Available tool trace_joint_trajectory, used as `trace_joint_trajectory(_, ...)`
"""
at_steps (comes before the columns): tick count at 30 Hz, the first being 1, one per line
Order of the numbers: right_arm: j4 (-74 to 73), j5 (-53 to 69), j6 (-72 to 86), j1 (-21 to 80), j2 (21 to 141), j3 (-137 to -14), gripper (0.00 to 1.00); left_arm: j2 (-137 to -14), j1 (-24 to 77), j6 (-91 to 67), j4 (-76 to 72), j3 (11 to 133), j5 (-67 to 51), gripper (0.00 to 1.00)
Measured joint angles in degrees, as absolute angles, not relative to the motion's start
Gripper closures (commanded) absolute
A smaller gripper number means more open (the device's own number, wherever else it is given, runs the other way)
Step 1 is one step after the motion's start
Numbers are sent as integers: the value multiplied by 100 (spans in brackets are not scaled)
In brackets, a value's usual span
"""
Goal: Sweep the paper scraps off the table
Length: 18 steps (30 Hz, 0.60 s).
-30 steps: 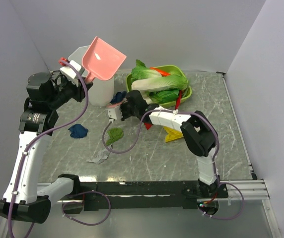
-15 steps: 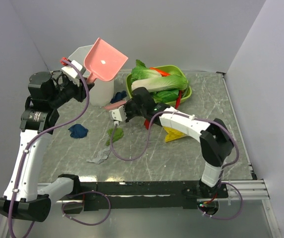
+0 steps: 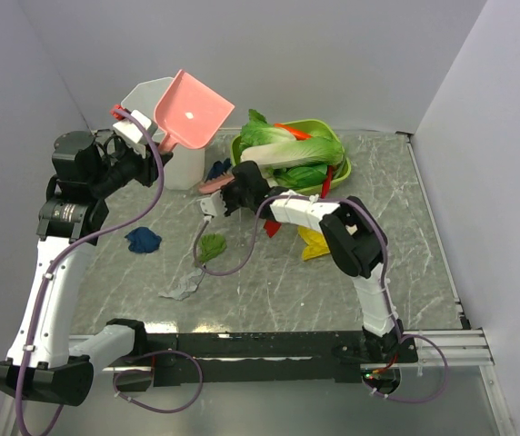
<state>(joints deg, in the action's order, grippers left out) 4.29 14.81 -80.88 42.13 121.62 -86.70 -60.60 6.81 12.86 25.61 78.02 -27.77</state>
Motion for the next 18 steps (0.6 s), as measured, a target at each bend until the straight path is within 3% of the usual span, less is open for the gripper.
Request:
trace_joint_trajectory(4, 84, 1675, -8031, 4226, 11902, -8493, 100, -6058, 681, 1302, 2589, 7804, -2775, 99)
trace_joint_trajectory(11, -1719, 2359, -6875, 4451, 10368, -8149, 100, -6029, 681, 1385, 2611, 7802, -2777, 99)
trace_joint_trajectory(18, -2665, 2987, -5098, 4497, 9751, -8868, 100, -5979, 676, 1382, 2596, 7802, -2845, 99)
